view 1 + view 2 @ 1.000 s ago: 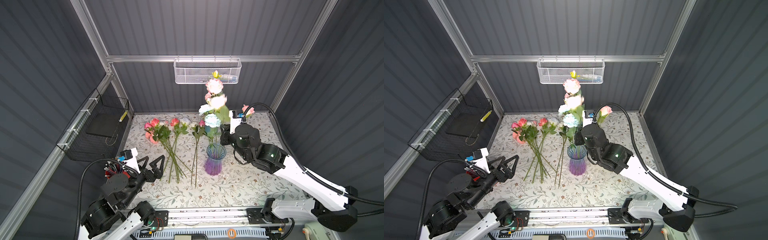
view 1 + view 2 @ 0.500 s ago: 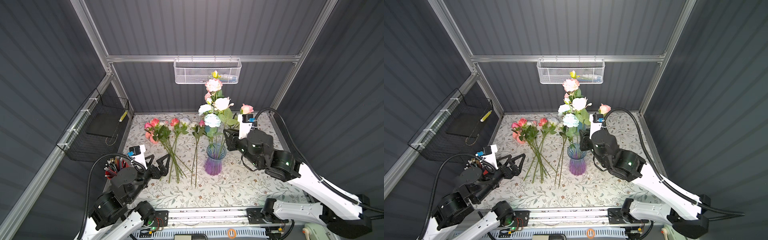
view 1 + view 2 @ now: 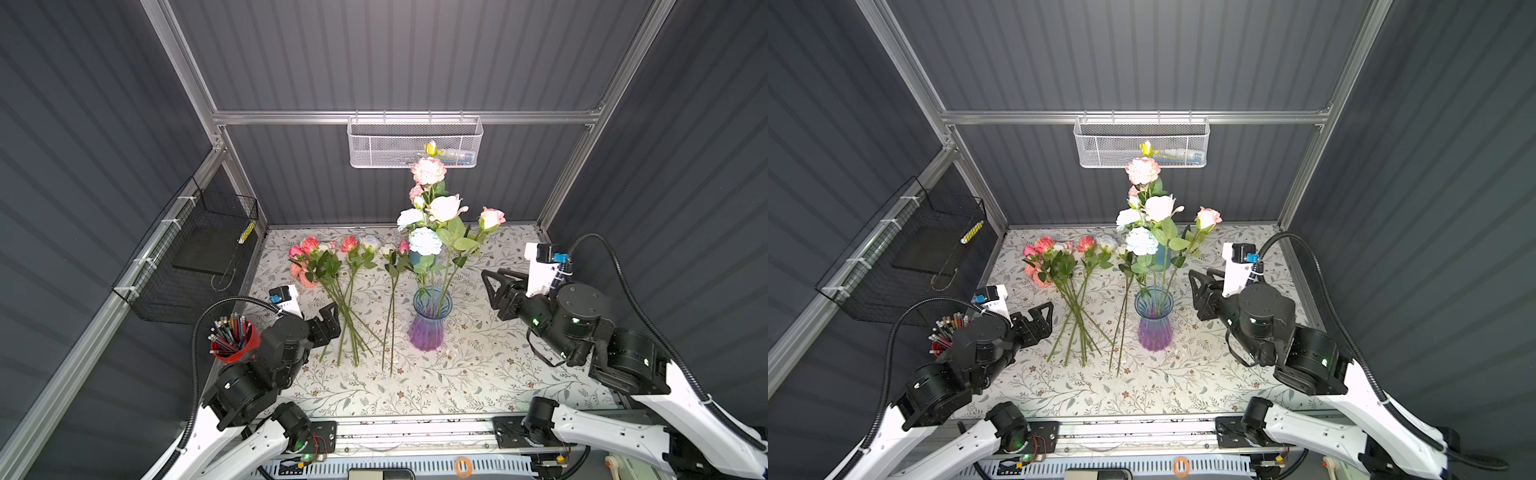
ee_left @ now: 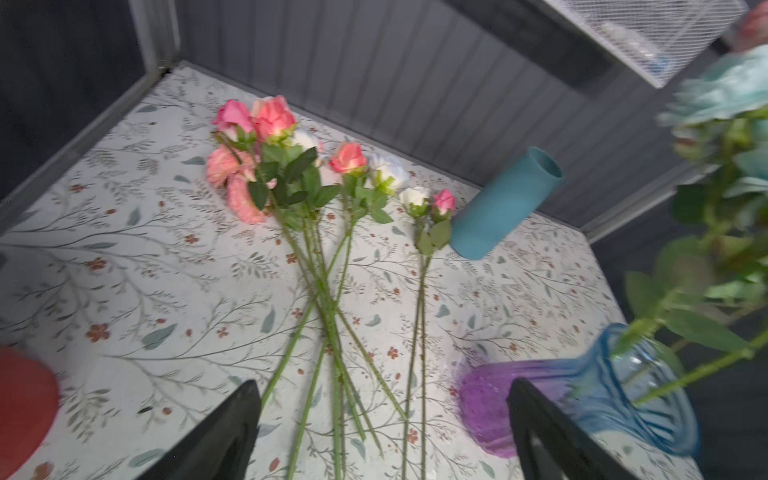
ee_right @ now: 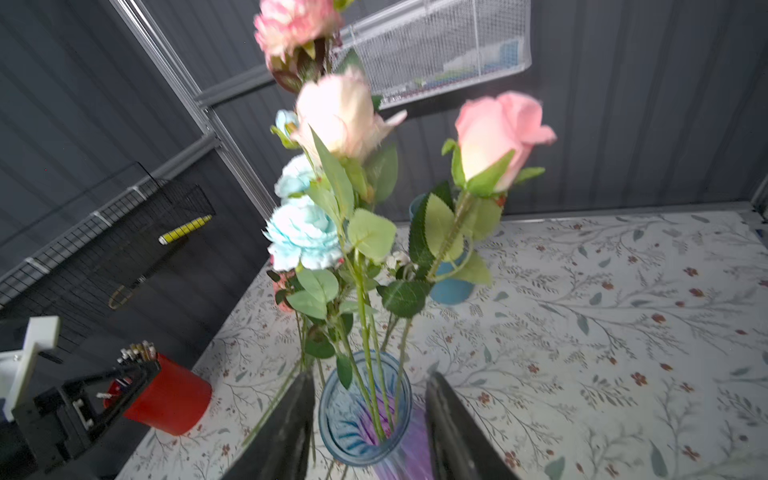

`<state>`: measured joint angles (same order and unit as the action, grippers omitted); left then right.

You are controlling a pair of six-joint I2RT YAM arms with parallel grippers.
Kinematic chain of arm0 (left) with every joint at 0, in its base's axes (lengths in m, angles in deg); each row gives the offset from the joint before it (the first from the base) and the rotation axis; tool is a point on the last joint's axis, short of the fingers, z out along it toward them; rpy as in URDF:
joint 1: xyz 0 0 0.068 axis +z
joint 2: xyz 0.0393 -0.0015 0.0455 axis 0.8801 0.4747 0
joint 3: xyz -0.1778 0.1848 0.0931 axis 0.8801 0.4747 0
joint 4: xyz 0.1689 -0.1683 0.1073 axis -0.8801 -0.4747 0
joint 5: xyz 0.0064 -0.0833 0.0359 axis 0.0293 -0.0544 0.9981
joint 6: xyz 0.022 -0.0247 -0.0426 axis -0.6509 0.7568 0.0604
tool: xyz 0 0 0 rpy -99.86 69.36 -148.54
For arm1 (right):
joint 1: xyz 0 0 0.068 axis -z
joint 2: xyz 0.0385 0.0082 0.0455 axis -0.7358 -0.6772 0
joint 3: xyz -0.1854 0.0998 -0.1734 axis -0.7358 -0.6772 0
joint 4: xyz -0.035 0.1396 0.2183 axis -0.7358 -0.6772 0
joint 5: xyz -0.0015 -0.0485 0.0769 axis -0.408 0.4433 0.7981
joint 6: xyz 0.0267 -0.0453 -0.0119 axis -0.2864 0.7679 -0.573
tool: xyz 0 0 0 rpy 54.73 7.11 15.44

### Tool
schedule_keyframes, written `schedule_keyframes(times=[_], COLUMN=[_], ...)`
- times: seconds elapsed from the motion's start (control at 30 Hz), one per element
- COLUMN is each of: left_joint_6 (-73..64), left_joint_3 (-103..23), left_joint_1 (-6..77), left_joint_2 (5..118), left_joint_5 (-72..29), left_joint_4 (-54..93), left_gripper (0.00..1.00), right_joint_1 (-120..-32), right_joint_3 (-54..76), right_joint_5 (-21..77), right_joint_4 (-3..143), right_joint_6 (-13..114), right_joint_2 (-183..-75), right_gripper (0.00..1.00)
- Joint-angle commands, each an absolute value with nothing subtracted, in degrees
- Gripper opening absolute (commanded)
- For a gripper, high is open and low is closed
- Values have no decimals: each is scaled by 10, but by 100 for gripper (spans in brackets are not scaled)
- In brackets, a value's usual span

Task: Arrange the flowers into the vase
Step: 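Open right gripper and pull it back from the vase, then lower left gripper onto the remaining stems and close on a pink rose stem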

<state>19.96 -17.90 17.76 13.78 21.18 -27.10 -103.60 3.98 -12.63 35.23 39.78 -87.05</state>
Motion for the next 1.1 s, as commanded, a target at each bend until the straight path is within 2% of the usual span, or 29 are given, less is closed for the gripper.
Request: schedule_keyframes(times=[0.0,0.2,0.3,0.43,0.57,0.73,0.9,0.93,1.0,1.07], left_joint_6=[218,198,215,243,241,178,231,235,211,178], left_joint_3=[-181,-194,-179,-118,-81,-167,-249,-243,-218,-228], left_joint_1=[175,175,175,176,175,176,177,177,178,196], left_joint_2=[176,247,266,271,294,382,476,479,478,498], left_joint_5=[289,286,257,184,154,205,198,187,162,138], left_joint_4=[-306,-304,-291,-240,-210,-247,-360,-351,-285,-251], left_gripper=[94,98,99,99,92,90,87,84,72,49], right_joint_1=[-1029,-1020,-1021,-1021,-1021,-1020,-1020,-1020,-1020,-1018], right_joint_3=[-1,-92,-121,-139,-149,-164,-157,-159,-171,-193], right_joint_5=[-123,-99,-53,-78,-123,-160,-133,-136,-161,-166], right_joint_4=[295,292,272,235,211,216,258,264,273,305], right_joint_6=[360,282,256,220,190,199,254,261,257,274], right_joint_2=[-854,-805,-794,-781,-744,-701,-701,-699,-694,-687], right_gripper=[47,53,52,54,63,71,65,64,52,40])
